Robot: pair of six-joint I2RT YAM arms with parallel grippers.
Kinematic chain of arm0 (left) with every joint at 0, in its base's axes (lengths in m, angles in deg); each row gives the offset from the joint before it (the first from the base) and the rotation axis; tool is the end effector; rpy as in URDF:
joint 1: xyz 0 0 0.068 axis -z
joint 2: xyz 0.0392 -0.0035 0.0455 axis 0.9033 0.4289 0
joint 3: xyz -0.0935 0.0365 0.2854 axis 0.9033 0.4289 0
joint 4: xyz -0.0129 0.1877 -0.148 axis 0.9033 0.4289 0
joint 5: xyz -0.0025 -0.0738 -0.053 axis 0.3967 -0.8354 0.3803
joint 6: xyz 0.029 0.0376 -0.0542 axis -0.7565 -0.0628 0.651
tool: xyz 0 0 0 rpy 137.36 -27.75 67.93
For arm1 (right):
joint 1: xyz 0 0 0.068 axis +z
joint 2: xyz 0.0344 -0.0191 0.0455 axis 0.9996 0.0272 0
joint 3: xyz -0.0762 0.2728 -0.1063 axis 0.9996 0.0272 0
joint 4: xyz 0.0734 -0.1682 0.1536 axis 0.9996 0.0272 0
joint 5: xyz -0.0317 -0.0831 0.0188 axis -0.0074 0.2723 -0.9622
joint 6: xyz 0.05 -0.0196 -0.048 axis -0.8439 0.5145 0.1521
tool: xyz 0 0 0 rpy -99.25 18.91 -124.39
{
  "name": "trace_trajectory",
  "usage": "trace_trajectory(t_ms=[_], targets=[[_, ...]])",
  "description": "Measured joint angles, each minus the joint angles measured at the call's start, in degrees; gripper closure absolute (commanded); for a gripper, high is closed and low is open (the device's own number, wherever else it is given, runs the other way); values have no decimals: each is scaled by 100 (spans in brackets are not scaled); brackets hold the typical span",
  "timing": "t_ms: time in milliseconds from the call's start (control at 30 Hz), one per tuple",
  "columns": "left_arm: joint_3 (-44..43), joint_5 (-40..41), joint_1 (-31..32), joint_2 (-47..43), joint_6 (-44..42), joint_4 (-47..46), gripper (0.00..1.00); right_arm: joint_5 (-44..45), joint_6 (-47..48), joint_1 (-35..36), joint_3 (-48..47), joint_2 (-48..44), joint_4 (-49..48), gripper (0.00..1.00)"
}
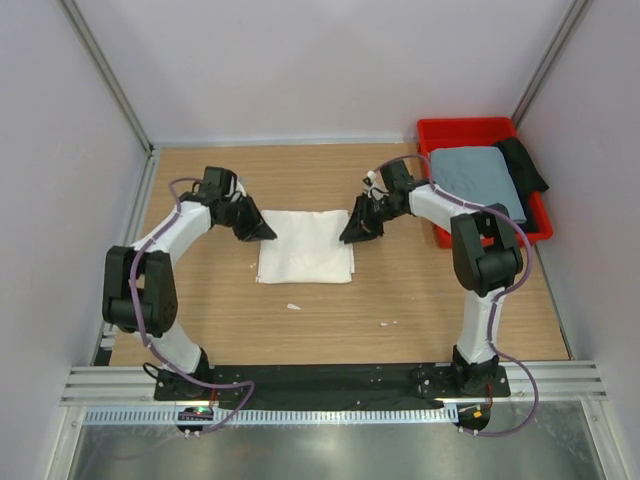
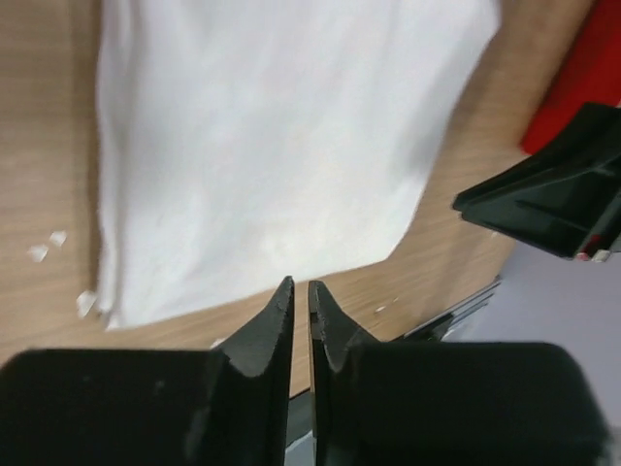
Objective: Fold and stack the t-shirts
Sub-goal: Fold the tshirt
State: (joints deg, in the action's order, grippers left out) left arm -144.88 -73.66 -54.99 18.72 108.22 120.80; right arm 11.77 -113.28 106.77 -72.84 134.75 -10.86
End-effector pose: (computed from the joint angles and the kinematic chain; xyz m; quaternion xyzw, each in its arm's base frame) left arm 0.3147 -0.0820 0.2413 -0.1926 0.9232 -0.3140 0.1100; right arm 0.3661 0.1651 0.1985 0.0107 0.9105 0.4128 0.0212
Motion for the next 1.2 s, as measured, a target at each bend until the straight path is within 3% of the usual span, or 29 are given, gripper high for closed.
trace_trajectory(t_ms=[200, 367, 633, 733, 767, 900, 1033, 1067, 1133, 1200], targets=[[-717, -385, -24, 1217, 708, -1436, 97, -44, -1377, 7, -647, 728, -1773, 83], [-994, -466, -61, 2391, 1147, -2210, 97, -109, -2343, -50, -741, 1434, -2999, 85], [-1060, -595, -190, 2813, 1386, -2876, 98, -140, -3209, -407, -450, 1967, -4207, 85], [-1060, -599, -232, 2839, 1392, -2949, 93, -155, -3233, -560, -496, 2039, -4183, 85], [-1060, -597, -238, 2837, 1366, -2953, 84, -125, -3187, -586, -579, 2059, -4070, 85], [-1228, -568, -247, 2806, 1191, -2708, 70, 46, -2708, -660, -1176, 2251, -3331, 80], [-1617, -251, -267, 2540, 802, -1989, 63, 428, -1917, -649, -1910, 2277, -2155, 66], [-1781, -146, -278, 2435, 654, -1742, 56, 560, -1690, -643, -2118, 2277, -1816, 59], [-2081, 116, -289, 2225, 302, -1405, 51, 824, -1268, -638, -2529, 2275, -1211, 54], [-2374, 385, -299, 2017, -44, -1080, 36, 1032, -975, -638, -2732, 2232, -835, 49]])
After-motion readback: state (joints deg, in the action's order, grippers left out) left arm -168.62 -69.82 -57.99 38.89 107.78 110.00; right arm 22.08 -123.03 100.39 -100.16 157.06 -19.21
